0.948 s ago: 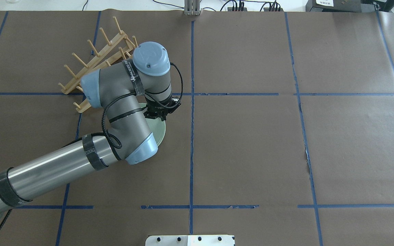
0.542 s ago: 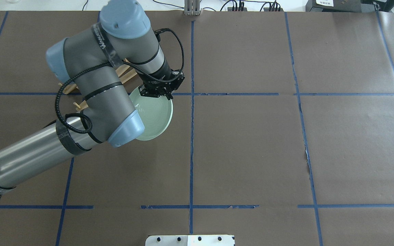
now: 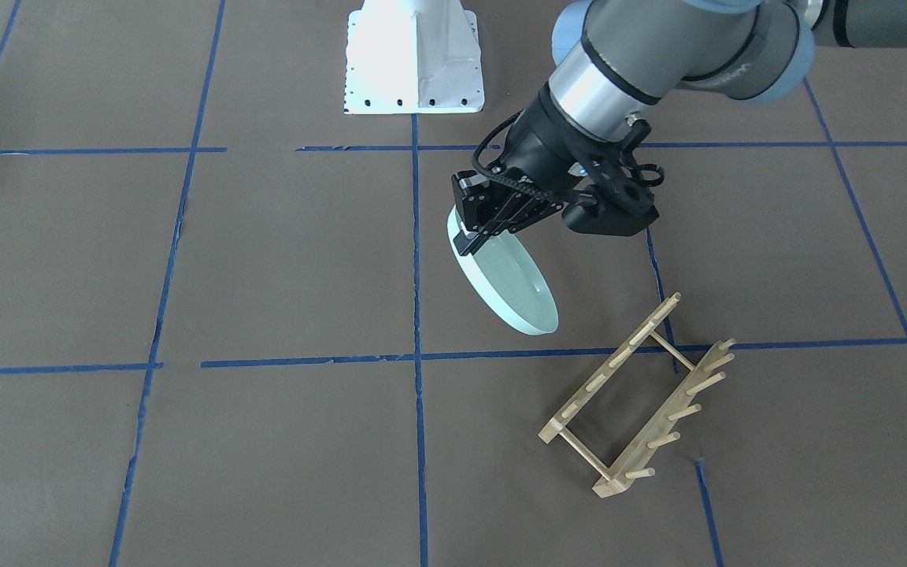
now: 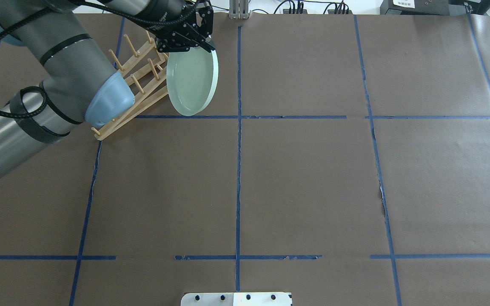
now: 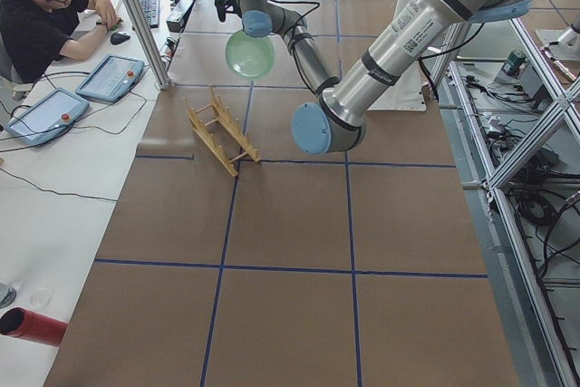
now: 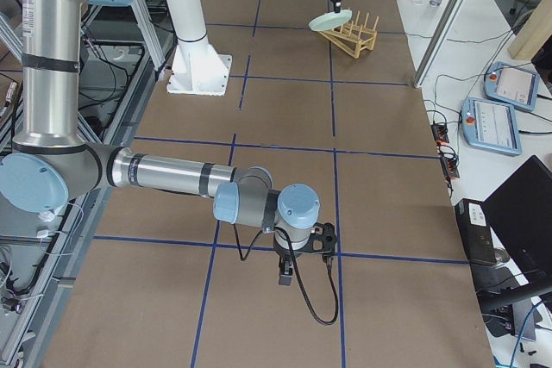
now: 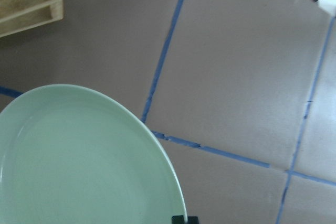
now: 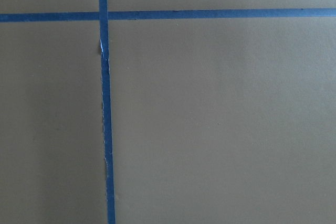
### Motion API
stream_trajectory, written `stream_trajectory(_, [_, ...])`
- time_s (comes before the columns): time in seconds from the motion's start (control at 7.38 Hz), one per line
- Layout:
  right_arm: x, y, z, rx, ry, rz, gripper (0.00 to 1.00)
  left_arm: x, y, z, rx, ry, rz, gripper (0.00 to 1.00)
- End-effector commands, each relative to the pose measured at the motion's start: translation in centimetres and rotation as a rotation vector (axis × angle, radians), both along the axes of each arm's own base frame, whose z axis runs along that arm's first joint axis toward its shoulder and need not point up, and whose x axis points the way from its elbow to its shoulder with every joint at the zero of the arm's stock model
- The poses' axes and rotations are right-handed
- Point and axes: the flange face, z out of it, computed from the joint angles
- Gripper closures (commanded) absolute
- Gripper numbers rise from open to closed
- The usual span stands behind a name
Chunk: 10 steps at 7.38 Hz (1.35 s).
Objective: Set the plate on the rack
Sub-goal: 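Lift the plate with the left gripper and tilt it upright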
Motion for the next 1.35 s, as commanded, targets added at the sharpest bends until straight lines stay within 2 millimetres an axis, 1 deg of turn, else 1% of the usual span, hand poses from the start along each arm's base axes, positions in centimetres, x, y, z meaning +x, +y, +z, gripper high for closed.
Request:
stream_trajectory(0.0, [0.0, 0.0, 0.0, 0.0, 0.0, 0.0, 0.0, -7.3, -1.0, 3.0, 0.1, 0.184, -0.078, 1.0])
stream_trajectory(0.14, [-0.1, 0.0, 0.1, -0.001, 0.0, -0.001, 0.0, -9.4, -1.9, 4.0, 0.095, 0.263, -0.114, 1.0])
stream_trajectory(0.27, [-0.1, 0.0, 0.1, -0.001, 0.0, -0.001, 0.0, -10.7, -3.1, 5.3, 0.09, 0.323, -0.145, 1.0])
stream_trajectory(0.54, [0.0, 0.0, 0.1, -0.001, 0.0, 0.0, 0.0, -11.5, -5.1, 10.8, 0.112, 0.473, -0.293, 1.0])
stream_trajectory(0.68, [0.0, 0.0, 0.1, -0.001, 0.0, 0.0, 0.0, -11.6, -6.5, 12.5, 0.065, 0.514, -0.384, 1.0])
stream_trajectory(0.81, [0.0, 0.0, 0.1, -0.001, 0.0, 0.0, 0.0, -11.7, -7.3, 14.1, 0.051, 0.545, -0.438, 1.0])
stream_trajectory(0.95, [0.0, 0.0, 0.1, -0.001, 0.0, 0.0, 0.0, -11.6, -7.3, 16.6, 0.037, 0.544, -0.459, 1.0])
stream_trajectory(1.08, [0.0, 0.0, 0.1, -0.001, 0.0, 0.0, 0.0, -11.5, -7.2, 18.6, 0.023, 0.532, -0.463, 1.0])
stream_trajectory(1.22, [-0.1, 0.0, 0.1, -0.001, 0.0, -0.001, 0.0, -11.1, -7.3, 19.8, 0.016, 0.526, -0.462, 1.0])
